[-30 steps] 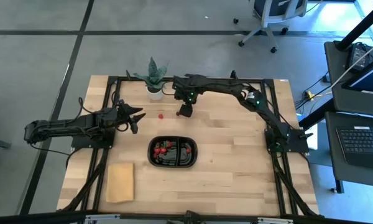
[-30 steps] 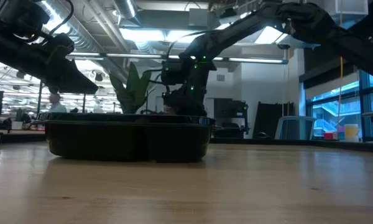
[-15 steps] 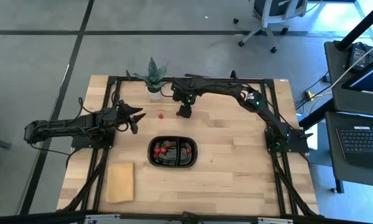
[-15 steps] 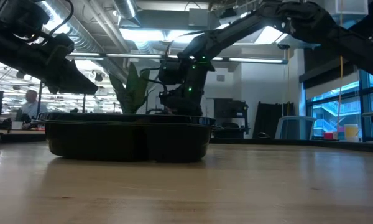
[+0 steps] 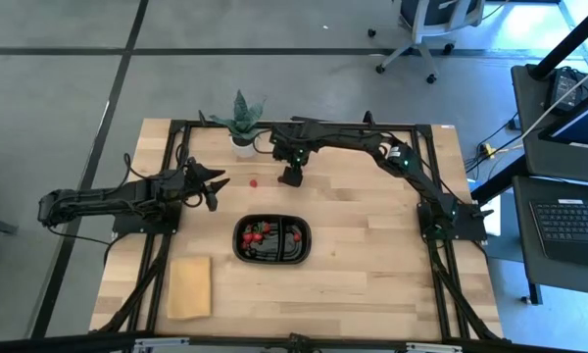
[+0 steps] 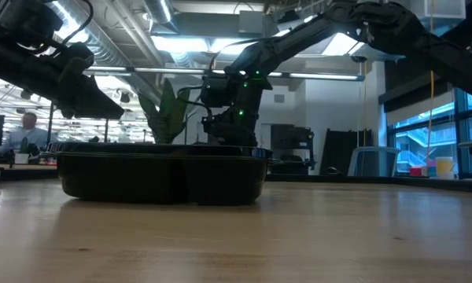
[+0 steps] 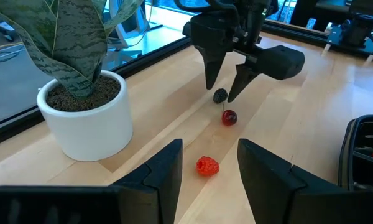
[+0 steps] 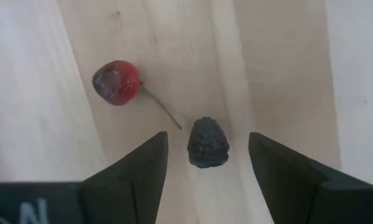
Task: Pick and placing Produce into tupperware
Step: Put the blackberry into the black bin, then put the red cherry into the black bin
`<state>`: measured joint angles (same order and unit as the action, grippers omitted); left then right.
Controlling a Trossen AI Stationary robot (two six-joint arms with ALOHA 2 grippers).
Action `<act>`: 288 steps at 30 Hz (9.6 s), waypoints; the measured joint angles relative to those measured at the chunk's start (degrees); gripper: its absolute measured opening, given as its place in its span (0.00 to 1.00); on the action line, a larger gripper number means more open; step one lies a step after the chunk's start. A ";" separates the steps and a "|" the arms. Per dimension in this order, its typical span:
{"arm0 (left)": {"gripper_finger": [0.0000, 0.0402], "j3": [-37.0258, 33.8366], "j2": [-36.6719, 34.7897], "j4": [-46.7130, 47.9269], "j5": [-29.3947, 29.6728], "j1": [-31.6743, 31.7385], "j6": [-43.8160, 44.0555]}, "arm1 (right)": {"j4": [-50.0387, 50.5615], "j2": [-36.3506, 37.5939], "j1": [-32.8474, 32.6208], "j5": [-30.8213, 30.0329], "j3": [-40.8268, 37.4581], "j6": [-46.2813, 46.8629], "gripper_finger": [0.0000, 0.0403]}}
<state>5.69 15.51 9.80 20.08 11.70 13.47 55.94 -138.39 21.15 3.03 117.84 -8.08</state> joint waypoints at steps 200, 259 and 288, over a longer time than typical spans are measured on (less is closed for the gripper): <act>0.37 -0.01 0.01 0.22 0.17 0.00 -2.05 | -9.48 5.29 -6.56 4.55 -5.52 -14.51 0.55; 0.37 -0.01 0.01 0.24 0.20 0.01 -1.90 | -23.41 5.20 -4.11 4.00 -15.80 -14.53 0.39; 0.37 0.00 0.01 0.24 0.20 0.00 -2.03 | 0.37 5.40 -9.98 4.60 5.50 -9.87 0.18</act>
<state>5.68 15.52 10.04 20.27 11.70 11.44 56.31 -132.99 11.17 7.63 123.35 -17.94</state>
